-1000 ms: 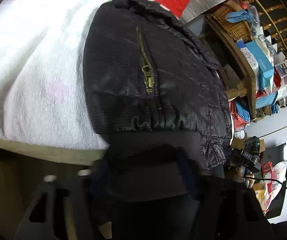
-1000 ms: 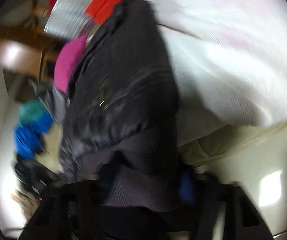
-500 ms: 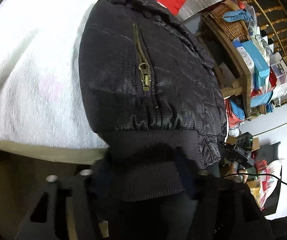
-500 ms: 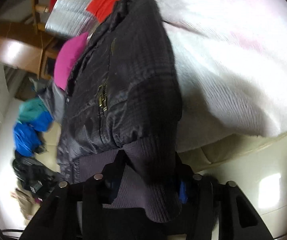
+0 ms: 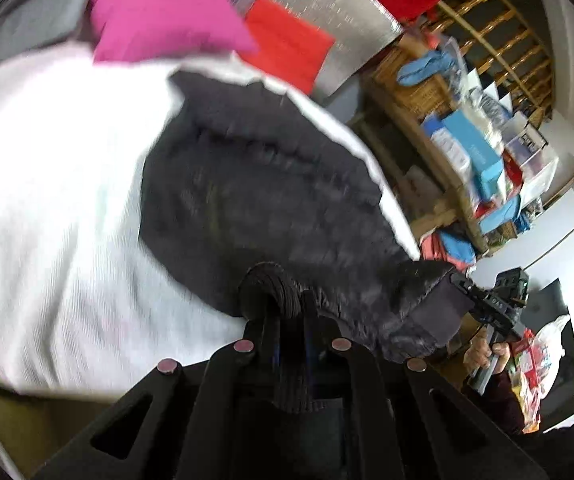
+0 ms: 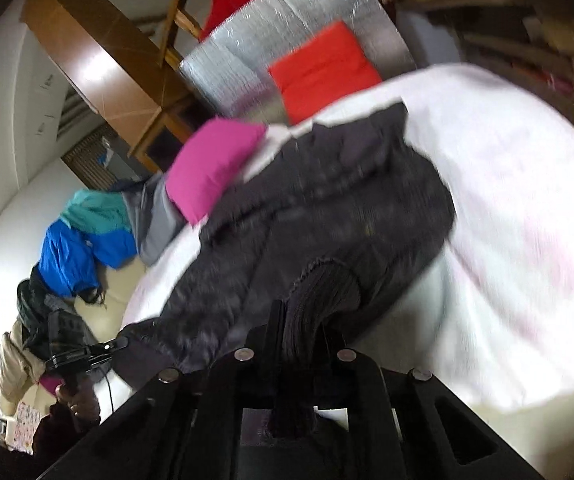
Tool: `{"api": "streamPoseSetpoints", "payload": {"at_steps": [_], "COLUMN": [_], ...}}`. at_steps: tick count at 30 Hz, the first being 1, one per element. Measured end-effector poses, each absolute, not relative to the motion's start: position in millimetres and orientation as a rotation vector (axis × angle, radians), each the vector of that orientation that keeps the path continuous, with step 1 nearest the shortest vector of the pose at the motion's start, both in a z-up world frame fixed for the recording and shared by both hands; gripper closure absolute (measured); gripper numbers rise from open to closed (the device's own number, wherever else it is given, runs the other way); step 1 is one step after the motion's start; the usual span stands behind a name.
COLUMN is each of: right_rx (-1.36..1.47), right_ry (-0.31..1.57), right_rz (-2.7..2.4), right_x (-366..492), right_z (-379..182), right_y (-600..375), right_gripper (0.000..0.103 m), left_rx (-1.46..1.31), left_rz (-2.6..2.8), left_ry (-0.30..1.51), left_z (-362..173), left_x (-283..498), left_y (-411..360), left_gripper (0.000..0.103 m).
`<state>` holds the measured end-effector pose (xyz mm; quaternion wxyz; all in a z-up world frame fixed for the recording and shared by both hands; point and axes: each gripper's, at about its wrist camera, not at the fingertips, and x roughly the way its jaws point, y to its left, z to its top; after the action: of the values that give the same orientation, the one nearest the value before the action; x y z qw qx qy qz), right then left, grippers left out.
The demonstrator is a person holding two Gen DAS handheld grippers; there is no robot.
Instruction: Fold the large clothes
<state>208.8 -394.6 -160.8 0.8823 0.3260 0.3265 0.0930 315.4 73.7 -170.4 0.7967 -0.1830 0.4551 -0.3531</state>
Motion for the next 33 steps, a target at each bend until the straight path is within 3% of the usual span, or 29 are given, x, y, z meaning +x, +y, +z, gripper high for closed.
{"api": "streamPoseSetpoints", "payload": {"at_steps": [9, 16, 23, 29, 33], "right_rx": [0.708, 0.74, 0.715, 0.786, 0.976], "right_ry": [0.561, 0.547, 0.639, 0.695, 0.701], "right_rz": [0.099, -0.016, -0.138, -0.199, -0.117], "right_x": [330.7, 488.4, 618.0, 665.2, 664.8], "right_z": [-117.2, -122.1, -180.0, -251.4, -278.2], "right_y": [-436.6, -482.1, -508.1, -524.6, -544.5], "right_gripper": [0.093, 0.094, 0.095, 0.095, 0.085], "left_rx": [-0.379, -0.396, -0.366, -0.355, -0.349], "left_rz": [-0.696, -0.602, -0.486, -0.416, -0.402], "left_ry": [0.912, 0.891, 0.957, 0.97, 0.96], "left_z": [-116.2, -105.7, -162.8, -224.2, -243.1], "left_x": [458.1, 609.5, 729.3, 765.7, 764.1], "left_y": [42.7, -1.4, -46.1, -60.7, -62.3], "left_gripper": [0.094, 0.094, 0.094, 0.093, 0.09]}}
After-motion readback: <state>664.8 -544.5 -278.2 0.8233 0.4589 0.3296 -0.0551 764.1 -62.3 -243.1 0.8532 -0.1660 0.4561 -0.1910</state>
